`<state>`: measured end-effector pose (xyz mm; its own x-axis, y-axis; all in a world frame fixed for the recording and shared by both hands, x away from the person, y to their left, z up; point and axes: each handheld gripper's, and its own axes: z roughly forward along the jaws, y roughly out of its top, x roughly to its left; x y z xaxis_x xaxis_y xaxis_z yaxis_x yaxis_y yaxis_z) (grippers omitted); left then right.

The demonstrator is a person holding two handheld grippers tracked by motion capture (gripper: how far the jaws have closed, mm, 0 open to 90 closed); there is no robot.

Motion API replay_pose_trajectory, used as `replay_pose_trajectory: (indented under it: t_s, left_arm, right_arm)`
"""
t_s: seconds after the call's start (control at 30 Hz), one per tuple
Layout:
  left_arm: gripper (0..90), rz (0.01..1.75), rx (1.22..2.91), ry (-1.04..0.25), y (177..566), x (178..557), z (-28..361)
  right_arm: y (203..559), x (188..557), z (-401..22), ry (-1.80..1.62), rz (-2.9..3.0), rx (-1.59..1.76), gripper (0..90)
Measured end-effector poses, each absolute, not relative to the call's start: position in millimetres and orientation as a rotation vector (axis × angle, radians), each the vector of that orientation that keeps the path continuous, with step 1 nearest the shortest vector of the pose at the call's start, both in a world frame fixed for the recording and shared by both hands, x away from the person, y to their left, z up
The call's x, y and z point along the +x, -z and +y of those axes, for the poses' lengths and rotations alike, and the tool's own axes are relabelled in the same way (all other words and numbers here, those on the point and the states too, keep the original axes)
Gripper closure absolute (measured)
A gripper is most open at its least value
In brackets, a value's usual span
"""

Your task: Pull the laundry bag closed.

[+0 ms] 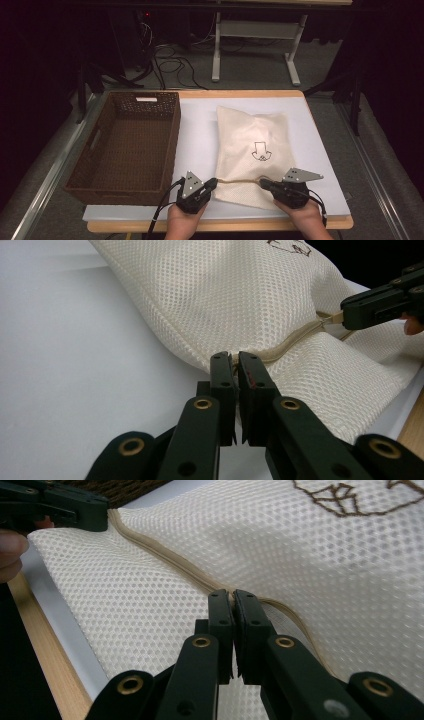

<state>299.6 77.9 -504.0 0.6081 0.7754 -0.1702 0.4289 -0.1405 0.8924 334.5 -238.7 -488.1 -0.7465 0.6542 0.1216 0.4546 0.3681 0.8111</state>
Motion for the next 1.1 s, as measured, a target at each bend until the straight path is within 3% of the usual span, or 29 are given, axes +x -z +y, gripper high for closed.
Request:
replay_pose_trajectory:
  t_s: [1.1]
  left_arm:
    - [85.9,0.993,1.773,-0.401,506,301,79]
  right_arm:
    - [489,325,-320,-1.253,2.278,1.156,88.1]
